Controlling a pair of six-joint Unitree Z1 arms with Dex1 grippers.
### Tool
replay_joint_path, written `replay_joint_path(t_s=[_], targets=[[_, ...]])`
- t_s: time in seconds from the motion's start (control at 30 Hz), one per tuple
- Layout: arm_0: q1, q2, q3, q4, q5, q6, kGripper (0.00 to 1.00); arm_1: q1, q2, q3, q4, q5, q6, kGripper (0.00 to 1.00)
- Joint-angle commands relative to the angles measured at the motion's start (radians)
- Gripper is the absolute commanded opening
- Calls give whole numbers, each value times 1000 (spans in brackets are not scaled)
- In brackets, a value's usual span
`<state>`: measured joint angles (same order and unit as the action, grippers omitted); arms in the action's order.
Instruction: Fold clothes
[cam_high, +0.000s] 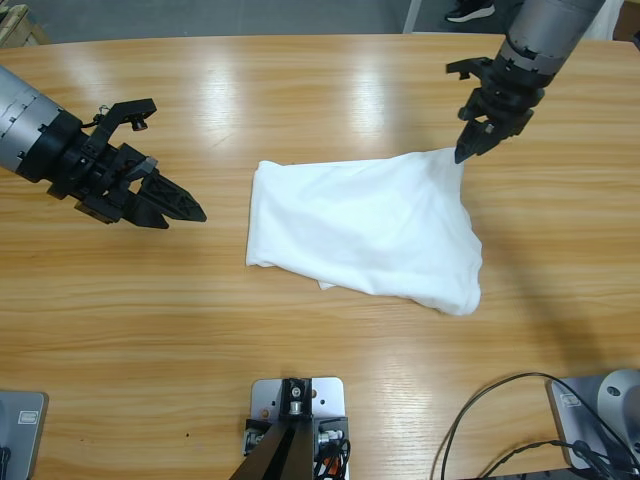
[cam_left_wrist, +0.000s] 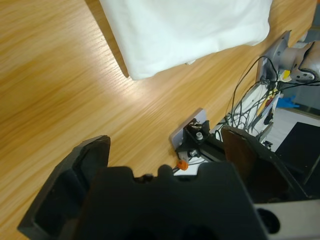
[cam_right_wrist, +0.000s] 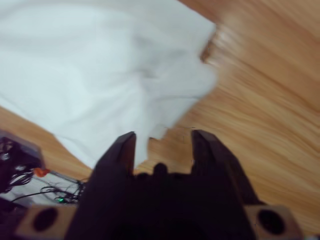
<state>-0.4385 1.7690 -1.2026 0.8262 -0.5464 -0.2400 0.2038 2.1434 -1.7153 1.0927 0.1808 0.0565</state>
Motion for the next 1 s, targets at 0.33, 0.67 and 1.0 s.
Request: replay_joint_path(t_s=[0.33,0.67,1.0], targets=[[75,16,170,-305,-116,-130,858,40,-198,104,70,-29,-6,1000],[136,57,576,-1083,-273,-420,858,44,-280,176,67,-27,-6,1000],[103,314,693,-1522,-283,-629,849,46,-320,190,81,-29,-7,1000]])
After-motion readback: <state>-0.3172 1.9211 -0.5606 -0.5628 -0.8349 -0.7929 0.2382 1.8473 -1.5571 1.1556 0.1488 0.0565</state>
